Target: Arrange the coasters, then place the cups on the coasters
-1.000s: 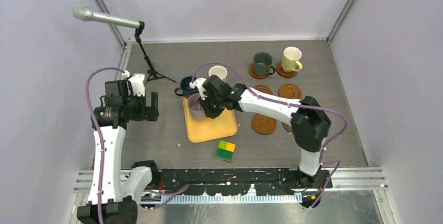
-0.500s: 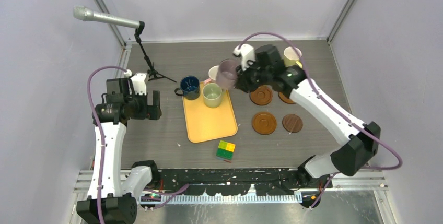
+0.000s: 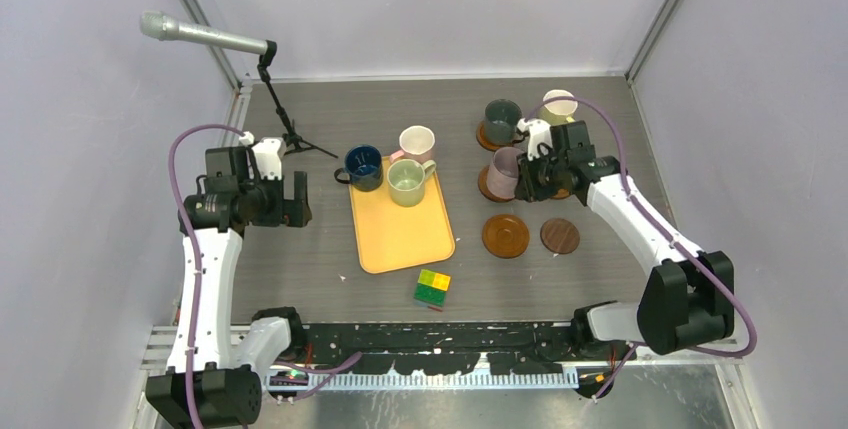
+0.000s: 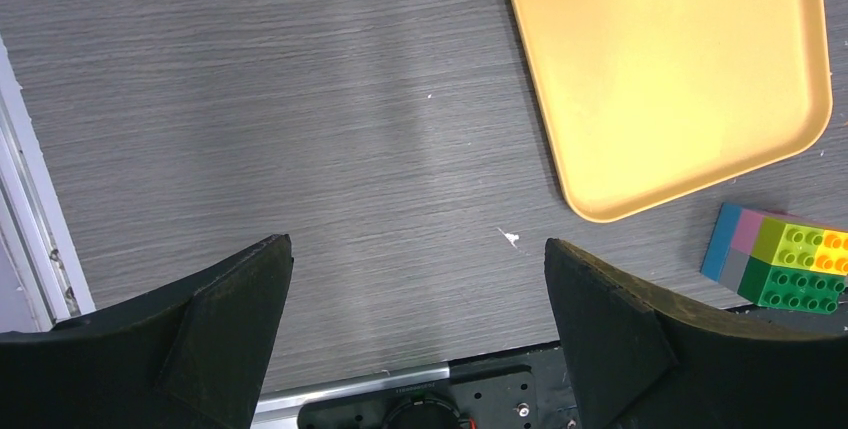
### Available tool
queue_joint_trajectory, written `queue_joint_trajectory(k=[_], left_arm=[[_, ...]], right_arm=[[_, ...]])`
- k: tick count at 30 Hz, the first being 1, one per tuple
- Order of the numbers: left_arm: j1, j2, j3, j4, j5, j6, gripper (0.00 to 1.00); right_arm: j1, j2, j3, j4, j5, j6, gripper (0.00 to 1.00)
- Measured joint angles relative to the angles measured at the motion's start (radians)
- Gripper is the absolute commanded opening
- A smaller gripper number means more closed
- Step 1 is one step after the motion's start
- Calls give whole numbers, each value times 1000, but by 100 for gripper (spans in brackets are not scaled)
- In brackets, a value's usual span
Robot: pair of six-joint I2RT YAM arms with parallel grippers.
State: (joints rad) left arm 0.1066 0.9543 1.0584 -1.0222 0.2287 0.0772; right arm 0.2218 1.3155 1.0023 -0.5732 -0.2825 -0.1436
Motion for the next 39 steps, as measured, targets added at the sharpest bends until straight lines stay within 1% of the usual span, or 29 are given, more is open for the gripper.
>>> queue_joint_trajectory(k=[3,12,15,19,32,39], left_arm=[[0,0,0,0,0,-1,100],[0,-1,0,0,0,-4,100],[0,-1,0,0,0,-8,100],[0,-1,0,0,0,-11,100],[0,0,0,1,0,-14,100],[0,0,0,1,0,-15,100]], right_arm=[[5,8,-53,36,1,2,0],[7,108,-65,213,33,-1,0],[7,147,-65,243,47,-10,0],[7,181,-71,262,58,-22,0],[7,191,-109,299,75,-49,1],[7,206,-112,325,75,-81,6]])
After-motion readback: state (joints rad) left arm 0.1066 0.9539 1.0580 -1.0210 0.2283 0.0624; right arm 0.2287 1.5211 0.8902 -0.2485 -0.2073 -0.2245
